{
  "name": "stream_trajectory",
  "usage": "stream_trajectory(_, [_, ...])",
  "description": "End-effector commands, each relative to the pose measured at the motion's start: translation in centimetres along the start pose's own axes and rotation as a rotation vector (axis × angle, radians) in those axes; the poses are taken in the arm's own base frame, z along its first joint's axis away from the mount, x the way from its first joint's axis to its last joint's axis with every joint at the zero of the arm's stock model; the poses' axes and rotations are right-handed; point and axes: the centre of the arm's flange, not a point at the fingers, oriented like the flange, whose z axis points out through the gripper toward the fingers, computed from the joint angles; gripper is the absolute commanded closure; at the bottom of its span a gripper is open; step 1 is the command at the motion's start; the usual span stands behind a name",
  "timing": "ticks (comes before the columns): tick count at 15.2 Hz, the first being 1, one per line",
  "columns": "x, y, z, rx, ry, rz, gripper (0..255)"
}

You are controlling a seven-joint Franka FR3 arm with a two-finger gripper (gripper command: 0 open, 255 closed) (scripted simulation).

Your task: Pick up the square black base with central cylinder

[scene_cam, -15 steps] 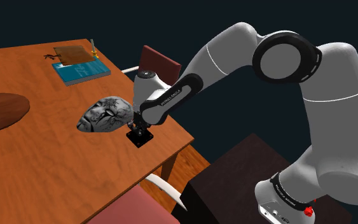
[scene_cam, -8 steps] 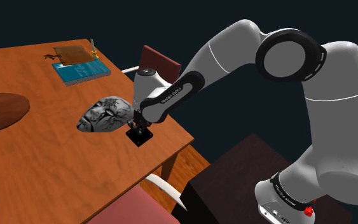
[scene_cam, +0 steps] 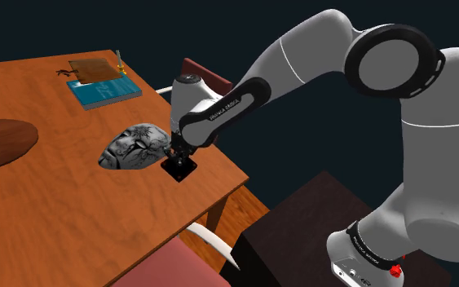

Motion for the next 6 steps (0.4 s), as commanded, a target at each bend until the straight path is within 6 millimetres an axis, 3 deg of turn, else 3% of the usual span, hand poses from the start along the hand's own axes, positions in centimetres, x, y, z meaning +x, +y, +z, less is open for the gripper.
stream_trajectory(1, [0.0, -0.1, -1.1, 0.0, 0.0, 0.0, 255])
stream_trajectory(6, [0.0, -0.2, -2.7, 0.0, 0.0, 0.0, 255])
